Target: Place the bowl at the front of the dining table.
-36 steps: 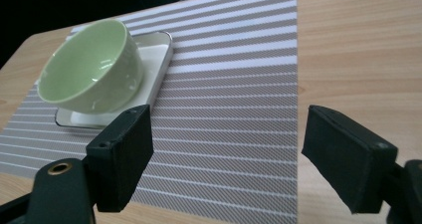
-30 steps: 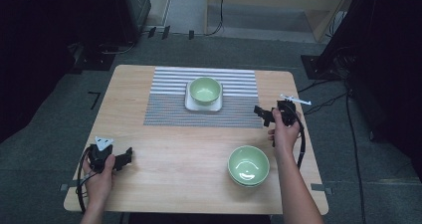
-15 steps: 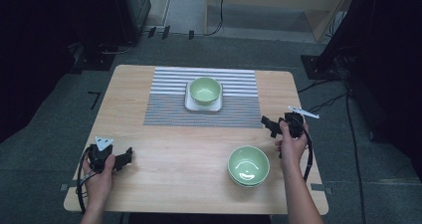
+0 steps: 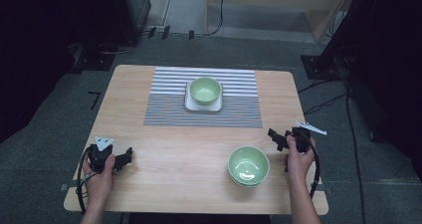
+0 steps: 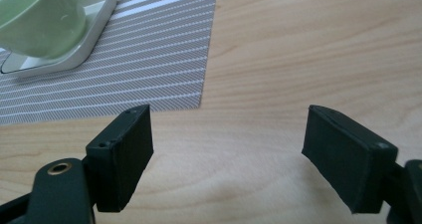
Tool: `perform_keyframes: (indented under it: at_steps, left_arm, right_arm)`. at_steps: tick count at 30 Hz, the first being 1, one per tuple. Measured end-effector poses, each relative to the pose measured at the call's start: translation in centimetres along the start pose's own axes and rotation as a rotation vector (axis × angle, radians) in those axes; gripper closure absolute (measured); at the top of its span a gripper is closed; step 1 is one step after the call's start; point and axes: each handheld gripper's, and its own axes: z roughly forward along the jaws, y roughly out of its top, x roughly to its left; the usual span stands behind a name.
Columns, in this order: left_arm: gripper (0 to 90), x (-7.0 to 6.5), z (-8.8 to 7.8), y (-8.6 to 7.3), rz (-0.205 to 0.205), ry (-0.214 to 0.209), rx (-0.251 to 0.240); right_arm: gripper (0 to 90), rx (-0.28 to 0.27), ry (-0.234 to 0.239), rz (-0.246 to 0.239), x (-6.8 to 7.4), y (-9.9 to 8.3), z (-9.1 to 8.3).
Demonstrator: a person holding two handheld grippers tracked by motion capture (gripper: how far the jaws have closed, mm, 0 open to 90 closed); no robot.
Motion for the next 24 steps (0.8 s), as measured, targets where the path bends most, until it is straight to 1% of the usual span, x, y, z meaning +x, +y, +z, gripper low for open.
perform_keyframes:
  at_steps: [8, 13, 24]
  left_arm:
    - [12.4, 0.0, 0.0, 0.0, -0.001, 0.000, -0.001]
    - [12.4, 0.0, 0.0, 0.0, -0.001, 0.000, -0.001]
    - [12.3, 0.0, 0.0, 0.0, -0.001, 0.000, -0.001]
  right_arm:
    - [19.5, -0.010, -0.012, 0.017, -0.9, -1.4, -1.3]
    - [19.5, -0.008, -0.026, -0.001, -1.3, -2.3, -2.2]
    - [19.5, -0.015, -0.055, -0.007, -2.3, -3.8, -3.9]
